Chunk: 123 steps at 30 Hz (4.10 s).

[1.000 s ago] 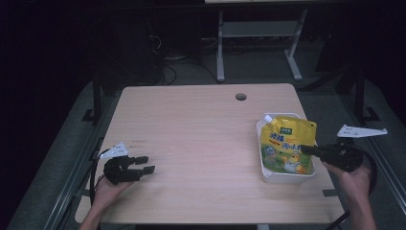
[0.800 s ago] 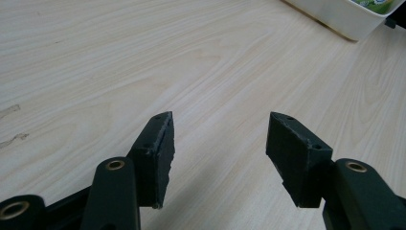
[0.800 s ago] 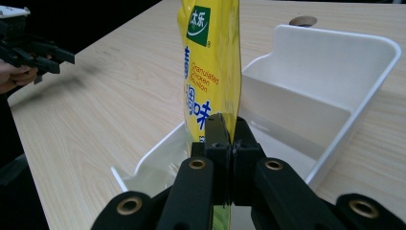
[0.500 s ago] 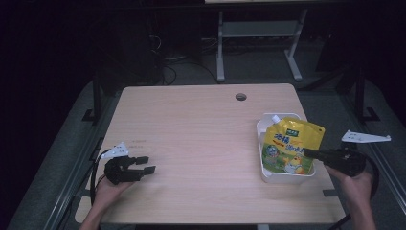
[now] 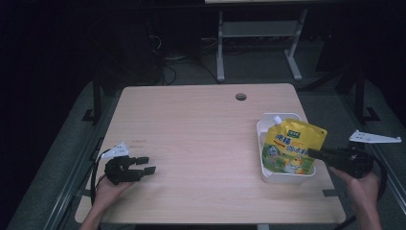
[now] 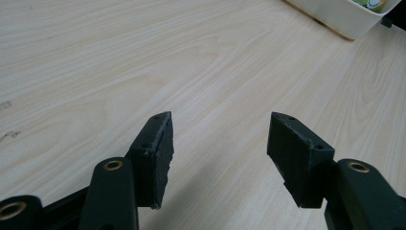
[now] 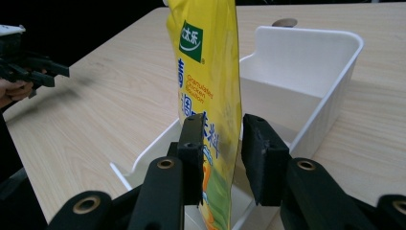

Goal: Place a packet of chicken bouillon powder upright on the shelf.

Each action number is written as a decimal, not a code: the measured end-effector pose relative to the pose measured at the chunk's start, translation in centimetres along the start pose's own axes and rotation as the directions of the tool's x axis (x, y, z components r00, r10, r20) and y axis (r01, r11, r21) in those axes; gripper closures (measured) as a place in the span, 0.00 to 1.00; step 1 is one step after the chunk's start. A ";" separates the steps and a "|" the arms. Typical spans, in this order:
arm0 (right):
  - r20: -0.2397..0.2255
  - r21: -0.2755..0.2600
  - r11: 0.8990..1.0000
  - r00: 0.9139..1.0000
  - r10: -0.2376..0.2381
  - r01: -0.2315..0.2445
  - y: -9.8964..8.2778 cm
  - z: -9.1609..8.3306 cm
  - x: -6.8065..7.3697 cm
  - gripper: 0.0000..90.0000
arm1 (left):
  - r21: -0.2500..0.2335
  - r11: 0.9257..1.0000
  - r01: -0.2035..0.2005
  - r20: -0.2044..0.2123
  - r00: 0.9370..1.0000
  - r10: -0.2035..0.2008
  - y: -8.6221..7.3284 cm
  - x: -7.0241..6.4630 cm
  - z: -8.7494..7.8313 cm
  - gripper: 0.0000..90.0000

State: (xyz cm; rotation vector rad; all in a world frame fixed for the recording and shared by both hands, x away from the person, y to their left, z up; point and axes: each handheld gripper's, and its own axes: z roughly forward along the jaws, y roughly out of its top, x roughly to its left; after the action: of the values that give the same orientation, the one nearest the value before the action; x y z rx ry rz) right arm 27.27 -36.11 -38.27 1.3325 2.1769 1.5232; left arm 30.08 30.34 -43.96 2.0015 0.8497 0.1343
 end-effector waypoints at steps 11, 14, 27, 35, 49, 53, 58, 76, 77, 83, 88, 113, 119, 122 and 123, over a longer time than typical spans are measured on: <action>0.020 0.000 1.000 1.000 -0.012 0.012 -0.2 -1.9 0.6 0.75 | -0.003 1.000 0.005 -0.005 1.000 -0.005 0.0 0.0 0.1 0.46; 0.014 -0.002 1.000 1.000 -0.018 0.018 -0.5 -2.8 1.0 0.75 | -0.002 1.000 0.004 -0.005 1.000 -0.004 0.0 0.0 0.1 0.46; -0.087 0.027 0.996 0.992 -0.086 0.088 -0.3 -0.8 4.7 0.71 | 0.000 1.000 -0.008 -0.002 1.000 0.008 0.1 -0.2 0.1 0.46; -0.153 0.067 0.990 0.982 -0.113 0.124 0.4 2.9 6.9 0.65 | 0.000 1.000 -0.016 -0.003 1.000 0.016 0.2 -0.3 -0.2 0.46; -0.206 0.118 0.978 0.968 -0.144 0.171 1.8 7.9 9.7 0.58 | 0.004 1.000 -0.024 -0.005 1.000 0.024 0.0 -0.2 -0.4 0.46; -0.207 0.126 0.976 0.967 -0.150 0.179 2.2 8.5 9.9 0.56 | 0.006 1.000 -0.024 -0.005 1.000 0.024 0.0 -0.2 -0.4 0.47; -0.219 0.133 0.973 0.963 -0.158 0.190 2.7 9.6 10.7 0.55 | 0.007 1.000 -0.026 -0.004 1.000 0.026 0.0 -0.2 -0.5 0.47; -0.284 0.163 0.956 0.940 -0.190 0.243 5.0 14.2 14.0 0.51 | 0.000 0.999 -0.034 -0.009 0.999 0.034 0.1 -0.3 -0.7 0.46; -0.286 0.164 0.955 0.938 -0.194 0.248 5.1 14.5 14.2 0.51 | 0.000 0.999 -0.034 -0.009 0.999 0.034 0.1 -0.3 -0.7 0.46; -0.302 0.176 0.949 0.932 -0.200 0.260 5.7 16.1 15.0 0.48 | -0.004 1.000 -0.031 -0.012 0.999 0.031 0.1 -0.3 -0.8 0.46; -0.315 0.184 0.947 0.928 -0.197 0.263 5.9 17.5 15.7 0.46 | -0.007 1.000 -0.029 -0.011 1.000 0.029 0.1 -0.3 -0.9 0.46; -0.390 0.236 0.930 0.904 -0.175 0.282 5.3 23.0 18.2 0.36 | -0.016 0.999 -0.031 -0.013 0.999 0.031 0.2 -0.5 -0.9 0.43; -0.393 0.249 0.927 0.904 -0.169 0.281 4.4 24.0 18.4 0.35 | -0.013 0.999 -0.033 -0.010 0.999 0.033 0.2 -0.7 -0.9 0.40; -0.391 0.251 0.926 0.905 -0.171 0.283 3.9 24.3 18.4 0.35 | -0.009 0.999 -0.037 -0.007 0.999 0.036 0.3 -0.8 -0.8 0.40; -0.391 0.252 0.926 0.905 -0.170 0.282 3.8 24.4 18.5 0.34 | -0.008 0.999 -0.038 -0.008 0.999 0.038 0.3 -0.8 -0.7 0.40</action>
State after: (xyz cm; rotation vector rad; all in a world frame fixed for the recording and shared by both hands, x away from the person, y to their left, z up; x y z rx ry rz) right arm 32.73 -5.83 -40.37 0.8632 2.7782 1.4805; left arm 29.32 30.28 -43.12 2.0109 0.8156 0.1676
